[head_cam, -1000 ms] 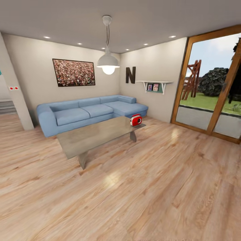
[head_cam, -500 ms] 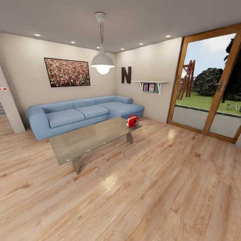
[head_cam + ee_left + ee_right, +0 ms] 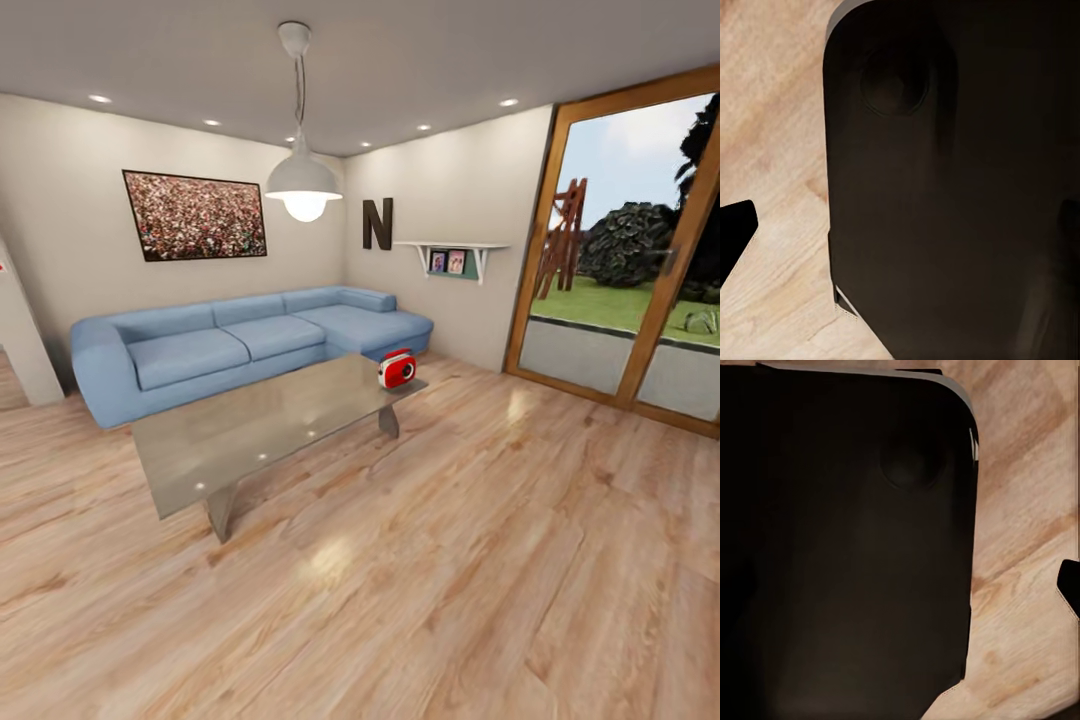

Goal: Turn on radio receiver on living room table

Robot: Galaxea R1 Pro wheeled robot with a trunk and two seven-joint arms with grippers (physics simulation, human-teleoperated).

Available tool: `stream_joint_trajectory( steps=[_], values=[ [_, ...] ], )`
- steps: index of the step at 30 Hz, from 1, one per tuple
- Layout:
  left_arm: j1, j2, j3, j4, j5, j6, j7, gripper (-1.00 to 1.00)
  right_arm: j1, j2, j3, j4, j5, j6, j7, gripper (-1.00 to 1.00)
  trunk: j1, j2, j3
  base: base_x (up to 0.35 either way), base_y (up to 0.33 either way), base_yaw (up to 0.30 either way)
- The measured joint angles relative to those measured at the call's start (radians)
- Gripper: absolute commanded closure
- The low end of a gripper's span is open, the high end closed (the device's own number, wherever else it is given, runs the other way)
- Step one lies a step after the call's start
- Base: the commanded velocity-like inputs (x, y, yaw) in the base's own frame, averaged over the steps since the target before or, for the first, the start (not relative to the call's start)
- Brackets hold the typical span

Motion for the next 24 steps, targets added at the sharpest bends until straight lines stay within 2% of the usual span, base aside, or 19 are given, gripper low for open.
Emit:
stream_joint_trajectory(
  steps=[3, 13, 24],
  values=[
    [0.000, 0.000, 0.000, 0.000, 0.011, 0.002, 0.000, -1.00, 0.000, 0.000, 0.001, 0.000, 0.000, 0.001, -0.001, -1.00, 0.000, 0.000, 0.000, 0.328, 0.000, 0.000],
    [0.000, 0.003, 0.001, 0.000, 0.016, 0.003, 0.000, -1.00, 0.000, 0.000, 0.003, 0.000, 0.002, -0.007, -0.003, -1.00, 0.000, 0.000, 0.000, 0.328, 0.000, -0.010],
    [0.000, 0.002, 0.001, -0.001, 0.016, 0.003, 0.000, -1.00, 0.000, 0.001, 0.000, 0.000, 0.001, -0.009, -0.003, -1.00, 0.000, 0.000, 0.000, 0.328, 0.000, -0.202]
  ],
)
